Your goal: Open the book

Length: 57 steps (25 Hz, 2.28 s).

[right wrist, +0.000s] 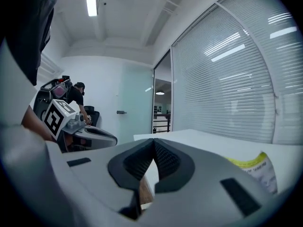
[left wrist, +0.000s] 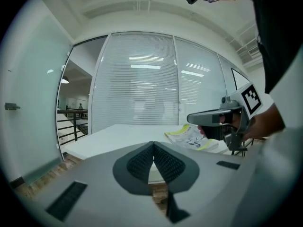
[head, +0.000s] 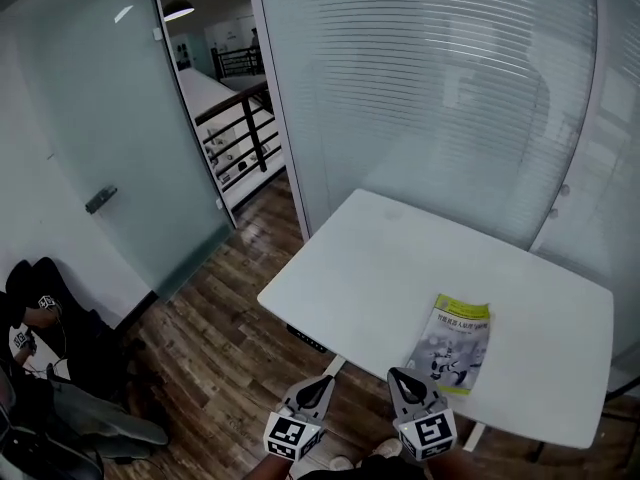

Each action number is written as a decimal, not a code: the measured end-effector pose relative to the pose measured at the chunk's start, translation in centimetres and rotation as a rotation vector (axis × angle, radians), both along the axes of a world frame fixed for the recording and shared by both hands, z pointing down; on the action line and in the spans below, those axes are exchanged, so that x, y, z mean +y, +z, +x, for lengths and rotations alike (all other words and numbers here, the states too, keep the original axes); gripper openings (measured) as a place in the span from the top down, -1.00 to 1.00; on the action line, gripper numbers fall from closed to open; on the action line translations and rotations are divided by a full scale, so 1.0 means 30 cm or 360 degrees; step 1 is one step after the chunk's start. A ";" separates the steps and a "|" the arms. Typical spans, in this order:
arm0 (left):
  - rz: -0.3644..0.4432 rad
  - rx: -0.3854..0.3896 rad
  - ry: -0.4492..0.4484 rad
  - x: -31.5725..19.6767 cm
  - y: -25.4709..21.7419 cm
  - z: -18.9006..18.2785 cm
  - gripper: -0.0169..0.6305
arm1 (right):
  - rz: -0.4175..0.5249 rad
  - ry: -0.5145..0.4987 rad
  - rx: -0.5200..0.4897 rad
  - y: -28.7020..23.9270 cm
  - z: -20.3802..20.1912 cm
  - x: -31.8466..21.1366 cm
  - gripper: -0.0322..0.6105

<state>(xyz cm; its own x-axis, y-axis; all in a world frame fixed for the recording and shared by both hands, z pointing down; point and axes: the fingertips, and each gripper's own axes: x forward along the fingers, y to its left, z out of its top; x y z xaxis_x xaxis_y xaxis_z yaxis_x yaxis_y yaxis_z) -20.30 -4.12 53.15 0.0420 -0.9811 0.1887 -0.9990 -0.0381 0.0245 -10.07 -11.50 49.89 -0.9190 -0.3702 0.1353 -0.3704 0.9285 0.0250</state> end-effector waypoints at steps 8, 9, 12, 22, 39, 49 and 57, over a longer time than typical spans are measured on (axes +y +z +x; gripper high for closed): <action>0.0002 -0.0006 0.0160 -0.226 -0.011 0.078 0.90 | -0.0210 0.0343 0.0067 0.065 0.145 -0.279 0.89; 0.0001 -0.0009 0.0183 -0.255 -0.013 0.092 0.90 | -0.0230 0.0374 0.0083 0.078 0.167 -0.307 0.89; -0.0003 -0.0019 0.0245 -0.338 -0.018 0.131 0.90 | -0.0314 0.0443 0.0121 0.122 0.231 -0.381 0.89; -0.0035 -0.0038 0.0436 -0.571 -0.013 0.296 0.90 | -0.0354 0.0617 0.0242 0.205 0.419 -0.533 0.88; -0.0054 0.0005 0.0682 -0.673 0.036 0.418 0.90 | -0.0650 0.0926 0.0396 0.323 0.619 -0.585 0.22; -0.0043 0.0058 0.0856 -0.683 0.021 0.386 0.90 | -0.1026 0.1015 0.0401 0.449 0.626 -0.531 0.08; -0.0046 0.0091 0.0950 -0.644 0.043 0.356 0.90 | -0.1209 0.1070 0.0417 0.491 0.624 -0.508 0.12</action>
